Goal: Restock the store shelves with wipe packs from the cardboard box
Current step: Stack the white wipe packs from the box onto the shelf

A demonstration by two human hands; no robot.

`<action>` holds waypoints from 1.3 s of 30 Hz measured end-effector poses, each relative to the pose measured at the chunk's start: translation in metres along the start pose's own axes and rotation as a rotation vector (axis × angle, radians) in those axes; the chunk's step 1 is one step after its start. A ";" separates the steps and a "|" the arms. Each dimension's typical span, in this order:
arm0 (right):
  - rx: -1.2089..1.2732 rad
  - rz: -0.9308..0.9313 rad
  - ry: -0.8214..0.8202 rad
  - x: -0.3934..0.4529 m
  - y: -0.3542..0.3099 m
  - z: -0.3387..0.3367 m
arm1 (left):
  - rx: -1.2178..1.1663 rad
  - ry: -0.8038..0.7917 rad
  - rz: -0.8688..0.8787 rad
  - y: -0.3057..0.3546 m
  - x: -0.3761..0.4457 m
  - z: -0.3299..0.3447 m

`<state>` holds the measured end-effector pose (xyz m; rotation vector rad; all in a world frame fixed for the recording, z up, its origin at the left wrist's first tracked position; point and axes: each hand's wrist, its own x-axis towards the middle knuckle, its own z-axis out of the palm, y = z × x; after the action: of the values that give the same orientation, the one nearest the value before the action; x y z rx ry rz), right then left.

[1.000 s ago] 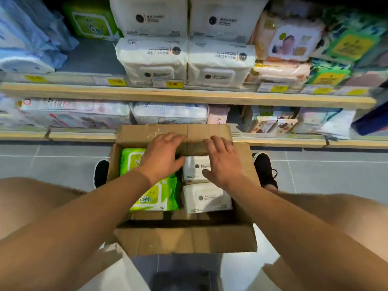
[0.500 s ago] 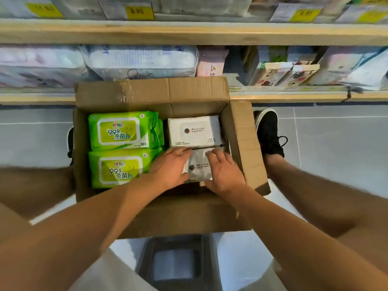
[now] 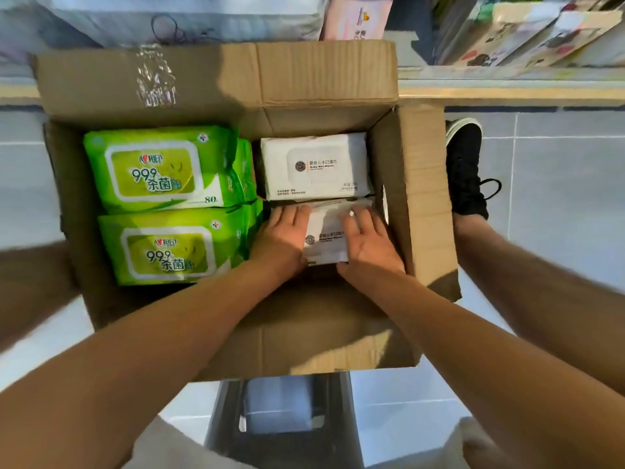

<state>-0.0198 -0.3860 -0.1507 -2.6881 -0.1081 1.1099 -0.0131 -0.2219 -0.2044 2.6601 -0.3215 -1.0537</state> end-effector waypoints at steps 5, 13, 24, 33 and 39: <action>-0.142 -0.013 -0.036 0.016 -0.004 -0.003 | 0.126 0.209 0.183 -0.004 -0.011 0.004; -0.279 -0.158 -0.203 0.035 -0.011 0.004 | 0.093 0.202 0.401 -0.017 -0.044 -0.003; -0.275 -0.232 -0.004 0.003 0.000 0.034 | 0.091 0.323 0.220 -0.011 0.035 -0.084; -0.217 -0.234 0.013 0.004 0.006 0.036 | 0.190 0.151 -0.024 -0.003 0.067 -0.077; -0.245 -0.267 0.050 0.004 0.010 0.048 | -0.242 -0.035 0.065 -0.012 0.060 -0.066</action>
<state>-0.0507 -0.3865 -0.1885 -2.7988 -0.6117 1.0032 0.0767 -0.2181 -0.1994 2.4033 -0.2674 -1.0485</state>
